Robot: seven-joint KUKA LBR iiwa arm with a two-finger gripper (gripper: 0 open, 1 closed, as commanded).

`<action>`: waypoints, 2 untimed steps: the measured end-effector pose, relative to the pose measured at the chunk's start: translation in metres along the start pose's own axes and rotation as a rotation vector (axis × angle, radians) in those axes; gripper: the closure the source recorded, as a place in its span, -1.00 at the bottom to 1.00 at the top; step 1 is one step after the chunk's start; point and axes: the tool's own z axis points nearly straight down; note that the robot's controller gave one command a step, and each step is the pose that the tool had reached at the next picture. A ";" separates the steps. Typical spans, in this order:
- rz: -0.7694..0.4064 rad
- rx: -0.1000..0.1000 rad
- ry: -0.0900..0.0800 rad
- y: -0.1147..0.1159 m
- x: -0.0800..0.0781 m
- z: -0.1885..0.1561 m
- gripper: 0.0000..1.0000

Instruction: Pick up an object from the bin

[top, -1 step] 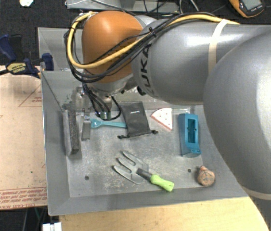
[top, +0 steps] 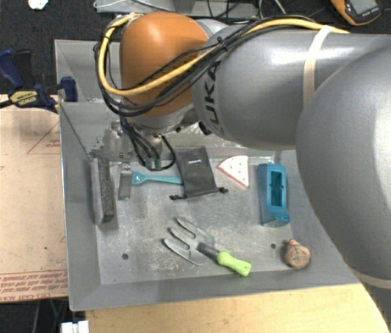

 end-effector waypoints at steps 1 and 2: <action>0.160 0.000 0.003 -0.014 -0.007 -0.018 -1.00; 0.107 -0.001 -0.001 -0.009 0.012 0.013 -1.00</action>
Offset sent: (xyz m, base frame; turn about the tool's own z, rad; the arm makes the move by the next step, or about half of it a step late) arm -0.0439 0.0004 -0.0693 -0.2850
